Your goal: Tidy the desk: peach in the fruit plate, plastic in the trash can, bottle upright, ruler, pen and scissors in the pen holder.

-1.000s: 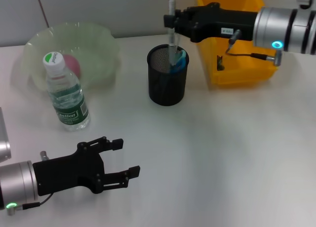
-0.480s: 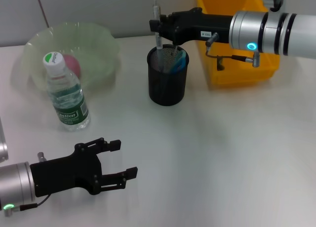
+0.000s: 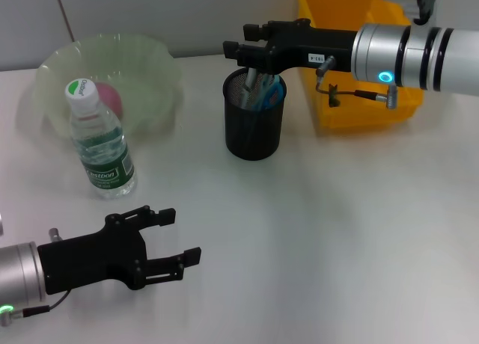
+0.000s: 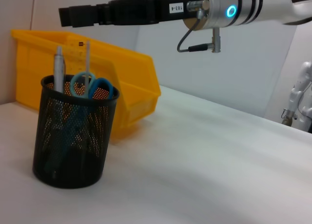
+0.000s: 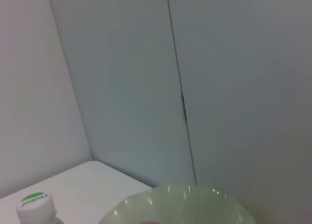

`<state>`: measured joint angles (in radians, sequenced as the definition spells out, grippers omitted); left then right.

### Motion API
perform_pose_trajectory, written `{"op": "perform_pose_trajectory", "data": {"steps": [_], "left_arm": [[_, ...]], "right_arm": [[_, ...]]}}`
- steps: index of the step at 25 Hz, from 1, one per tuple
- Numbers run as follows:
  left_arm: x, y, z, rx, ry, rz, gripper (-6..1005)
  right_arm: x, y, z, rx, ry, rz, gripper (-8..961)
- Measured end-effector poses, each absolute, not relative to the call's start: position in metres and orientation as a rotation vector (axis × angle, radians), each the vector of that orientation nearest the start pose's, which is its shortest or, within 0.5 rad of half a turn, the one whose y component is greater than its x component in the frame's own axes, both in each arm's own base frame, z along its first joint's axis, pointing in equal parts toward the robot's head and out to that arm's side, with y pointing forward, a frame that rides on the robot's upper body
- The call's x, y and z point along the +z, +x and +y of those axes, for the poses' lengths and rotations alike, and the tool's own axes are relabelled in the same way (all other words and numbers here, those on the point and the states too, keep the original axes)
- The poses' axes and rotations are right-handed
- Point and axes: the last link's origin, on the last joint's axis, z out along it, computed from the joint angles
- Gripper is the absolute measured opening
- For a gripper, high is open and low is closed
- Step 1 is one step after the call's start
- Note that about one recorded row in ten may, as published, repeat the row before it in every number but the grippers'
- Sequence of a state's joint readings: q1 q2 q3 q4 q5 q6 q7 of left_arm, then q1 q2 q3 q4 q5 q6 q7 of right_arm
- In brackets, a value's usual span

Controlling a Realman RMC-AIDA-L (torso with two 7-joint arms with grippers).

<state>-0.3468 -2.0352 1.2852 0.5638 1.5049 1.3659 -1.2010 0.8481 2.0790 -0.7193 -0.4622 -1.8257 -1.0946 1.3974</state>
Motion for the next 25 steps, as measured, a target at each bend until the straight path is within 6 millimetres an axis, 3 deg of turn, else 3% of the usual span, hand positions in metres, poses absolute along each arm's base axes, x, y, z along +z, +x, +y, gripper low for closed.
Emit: {"op": "perform_pose_trajectory", "data": {"steps": [4, 6, 8, 11, 13, 16, 25], "left_arm": [[-0.042, -0.284, 0.285, -0.722, -2.745, -0.617, 852], [-0.034, -0.285, 0.286, -0.746, -2.727, -0.636, 852], [-0.023, -0.287, 0.289, -0.776, -2.705, -0.663, 852], [-0.009, -0.289, 0.295, -0.789, -2.682, -0.711, 852], [-0.001, -0.291, 0.299, -0.786, -2.669, -0.749, 852], [0.011, -0.293, 0.304, -0.779, -2.664, -0.810, 852], [0.019, -0.283, 0.308, -0.790, -2.736, -0.816, 852]], "right_arm": [[-0.011, 0.181, 0.430, 0.806, -2.476, 0.585, 518], [0.007, 0.189, 0.409, 0.942, -2.486, 0.555, 559], [0.012, 0.193, 0.401, 0.982, -2.493, 0.551, 601], [0.029, 0.217, 0.369, 1.045, -2.550, 0.559, 676], [0.030, 0.222, 0.363, 1.034, -2.574, 0.570, 743], [0.022, 0.245, 0.346, 0.902, -2.694, 0.659, 809], [-0.011, 0.253, 0.342, 0.686, -2.820, 0.711, 808]]}}
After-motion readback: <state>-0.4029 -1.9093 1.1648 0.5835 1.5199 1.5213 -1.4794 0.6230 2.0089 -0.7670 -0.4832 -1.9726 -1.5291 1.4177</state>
